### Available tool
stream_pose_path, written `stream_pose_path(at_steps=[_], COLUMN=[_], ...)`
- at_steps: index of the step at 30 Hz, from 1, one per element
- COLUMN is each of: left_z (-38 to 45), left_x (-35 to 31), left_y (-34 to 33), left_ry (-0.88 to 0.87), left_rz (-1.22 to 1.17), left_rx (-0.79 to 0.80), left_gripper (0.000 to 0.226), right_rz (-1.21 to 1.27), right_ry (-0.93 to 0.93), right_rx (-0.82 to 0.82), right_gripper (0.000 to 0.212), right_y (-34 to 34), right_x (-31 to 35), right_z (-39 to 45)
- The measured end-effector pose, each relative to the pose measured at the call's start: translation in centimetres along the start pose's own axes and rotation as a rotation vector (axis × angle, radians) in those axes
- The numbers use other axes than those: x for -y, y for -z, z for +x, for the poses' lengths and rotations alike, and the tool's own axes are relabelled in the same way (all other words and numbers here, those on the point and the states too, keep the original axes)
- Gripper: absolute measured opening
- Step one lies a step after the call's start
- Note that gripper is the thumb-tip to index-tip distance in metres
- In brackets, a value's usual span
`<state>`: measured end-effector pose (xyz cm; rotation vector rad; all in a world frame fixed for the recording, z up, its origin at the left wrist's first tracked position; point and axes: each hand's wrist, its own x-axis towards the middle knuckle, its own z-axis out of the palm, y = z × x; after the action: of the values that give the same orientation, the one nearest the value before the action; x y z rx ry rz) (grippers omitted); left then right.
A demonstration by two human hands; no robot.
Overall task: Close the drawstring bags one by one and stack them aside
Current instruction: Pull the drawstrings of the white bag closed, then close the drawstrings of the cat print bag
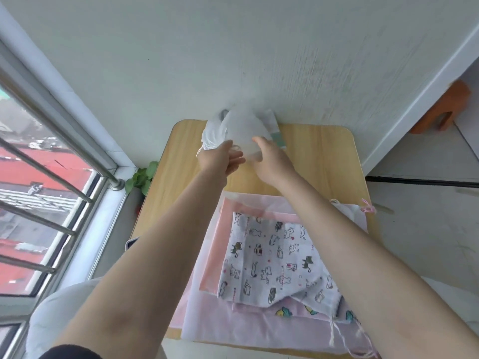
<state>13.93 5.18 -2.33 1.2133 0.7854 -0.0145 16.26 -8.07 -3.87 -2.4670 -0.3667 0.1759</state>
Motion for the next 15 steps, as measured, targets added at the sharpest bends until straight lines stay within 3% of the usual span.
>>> stream_pose_path(at_steps=[6,9,12,15], left_z=[0.7,-0.2,-1.9,-3.9], left_x=[1.2,1.7,2.9,4.4], left_y=[-0.1,0.4,1.2,1.8], left_ry=[0.063,0.023,-0.143,-0.402], left_rz=[-0.093,-0.029,0.404,1.08], left_rx=[0.099,0.071,0.025,0.193], left_gripper=[0.013,0.012,0.007,0.004], right_rz=[0.106,0.108,0.091,0.02], right_ry=[-0.04,-0.065,-0.119,-0.165], right_rx=[0.044,0.006,0.049,0.187], right_gripper=[0.051,0.035,0.018,0.016], right_y=[-1.6,-0.9,0.2,0.8], right_x=[-1.1,-1.0,-1.3,-1.4], right_z=[0.3,-0.7,-2.2,-4.2])
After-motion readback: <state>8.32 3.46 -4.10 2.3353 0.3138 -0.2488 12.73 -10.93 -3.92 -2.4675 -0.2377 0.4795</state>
